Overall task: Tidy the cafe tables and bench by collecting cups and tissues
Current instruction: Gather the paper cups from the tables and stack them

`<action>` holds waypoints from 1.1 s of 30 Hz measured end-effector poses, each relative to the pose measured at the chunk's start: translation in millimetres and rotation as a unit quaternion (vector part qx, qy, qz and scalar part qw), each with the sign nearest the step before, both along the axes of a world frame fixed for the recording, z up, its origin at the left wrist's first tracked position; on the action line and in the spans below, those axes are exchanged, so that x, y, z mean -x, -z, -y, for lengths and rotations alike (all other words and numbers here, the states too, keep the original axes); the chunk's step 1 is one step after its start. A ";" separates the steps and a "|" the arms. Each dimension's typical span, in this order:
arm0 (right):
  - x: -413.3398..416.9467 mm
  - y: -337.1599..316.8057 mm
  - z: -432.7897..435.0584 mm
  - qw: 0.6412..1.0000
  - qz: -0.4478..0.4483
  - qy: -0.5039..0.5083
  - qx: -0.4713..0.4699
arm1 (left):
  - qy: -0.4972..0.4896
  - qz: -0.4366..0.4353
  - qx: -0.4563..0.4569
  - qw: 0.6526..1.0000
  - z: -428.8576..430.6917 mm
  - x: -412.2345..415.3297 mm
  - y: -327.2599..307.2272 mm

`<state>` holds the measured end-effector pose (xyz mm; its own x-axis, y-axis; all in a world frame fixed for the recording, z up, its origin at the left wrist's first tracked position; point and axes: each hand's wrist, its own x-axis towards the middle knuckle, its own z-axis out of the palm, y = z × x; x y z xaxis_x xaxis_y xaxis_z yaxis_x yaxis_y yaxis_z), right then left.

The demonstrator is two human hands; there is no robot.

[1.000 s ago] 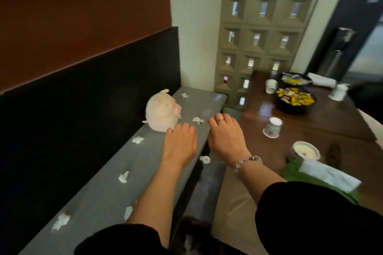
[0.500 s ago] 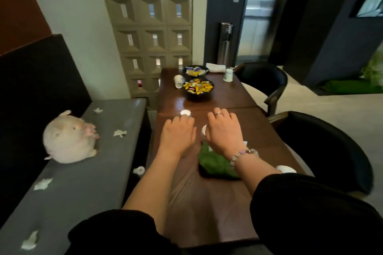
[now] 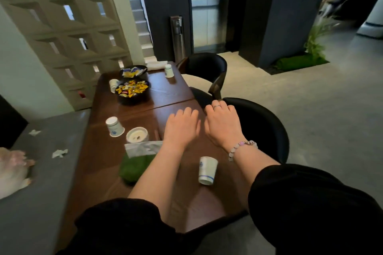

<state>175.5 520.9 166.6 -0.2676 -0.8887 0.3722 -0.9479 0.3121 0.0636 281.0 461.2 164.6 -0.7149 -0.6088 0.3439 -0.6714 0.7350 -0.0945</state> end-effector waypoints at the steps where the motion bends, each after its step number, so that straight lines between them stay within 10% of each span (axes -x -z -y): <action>1: 16.9 2.0 -9.6 1.000 0.008 0.003 0.000 | 0.011 0.004 -0.002 1.000 -7.3 17.7 1.2; 18: 249.1 15.2 -132.1 0.981 0.088 0.168 -0.036 | 0.175 0.037 0.005 0.984 -76.8 280.4 13.4; 33: 473.4 2.2 -57.5 0.978 0.053 0.191 -0.066 | 0.214 0.016 -0.047 0.976 4.5 520.6 45.1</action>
